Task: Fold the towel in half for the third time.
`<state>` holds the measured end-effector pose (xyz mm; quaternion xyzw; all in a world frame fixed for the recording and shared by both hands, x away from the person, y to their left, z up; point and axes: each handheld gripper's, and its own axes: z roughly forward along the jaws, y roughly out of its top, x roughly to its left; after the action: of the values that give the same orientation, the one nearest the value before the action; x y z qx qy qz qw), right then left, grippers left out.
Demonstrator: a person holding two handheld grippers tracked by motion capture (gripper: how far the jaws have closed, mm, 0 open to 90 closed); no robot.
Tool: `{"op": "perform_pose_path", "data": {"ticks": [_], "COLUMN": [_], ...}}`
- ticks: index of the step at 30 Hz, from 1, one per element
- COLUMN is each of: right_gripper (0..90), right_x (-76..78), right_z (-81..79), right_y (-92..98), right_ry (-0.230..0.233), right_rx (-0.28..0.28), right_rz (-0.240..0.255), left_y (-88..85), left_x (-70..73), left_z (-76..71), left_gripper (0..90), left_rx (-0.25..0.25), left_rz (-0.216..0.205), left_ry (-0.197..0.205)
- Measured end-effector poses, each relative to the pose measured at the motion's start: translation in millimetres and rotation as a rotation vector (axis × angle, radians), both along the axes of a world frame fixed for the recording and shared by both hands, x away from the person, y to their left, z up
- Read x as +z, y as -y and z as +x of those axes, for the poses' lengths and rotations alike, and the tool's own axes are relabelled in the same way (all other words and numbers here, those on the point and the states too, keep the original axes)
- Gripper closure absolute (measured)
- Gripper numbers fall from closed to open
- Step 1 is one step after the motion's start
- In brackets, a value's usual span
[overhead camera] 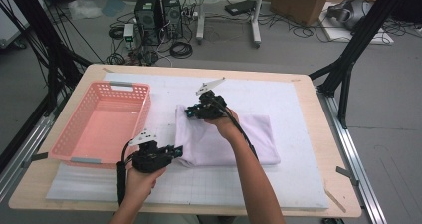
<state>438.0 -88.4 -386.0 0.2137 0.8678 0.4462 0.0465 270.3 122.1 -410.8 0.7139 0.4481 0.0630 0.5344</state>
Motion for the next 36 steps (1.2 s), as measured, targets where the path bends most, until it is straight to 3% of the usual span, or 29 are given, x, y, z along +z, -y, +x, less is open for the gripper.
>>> {"op": "perform_pose_path", "data": {"ticks": [26,36], "right_gripper": [81.6,81.5], "right_x": [-5.4,-4.7], "right_z": [-10.3,-14.4], "right_y": [105.2,130.3], "right_ry": [0.039,0.071], "right_rx": [-0.161,-0.202], "right_rz": [-0.018,-0.028], "left_y": [102.4,135.2], "left_x": [2.5,3.7], "left_z": [28.6,34.2], "left_gripper": [77.8,76.8], "left_rx": [-0.144,-0.17], "left_rz": [0.067,0.085], "left_ry": [-0.022,-0.02]}}
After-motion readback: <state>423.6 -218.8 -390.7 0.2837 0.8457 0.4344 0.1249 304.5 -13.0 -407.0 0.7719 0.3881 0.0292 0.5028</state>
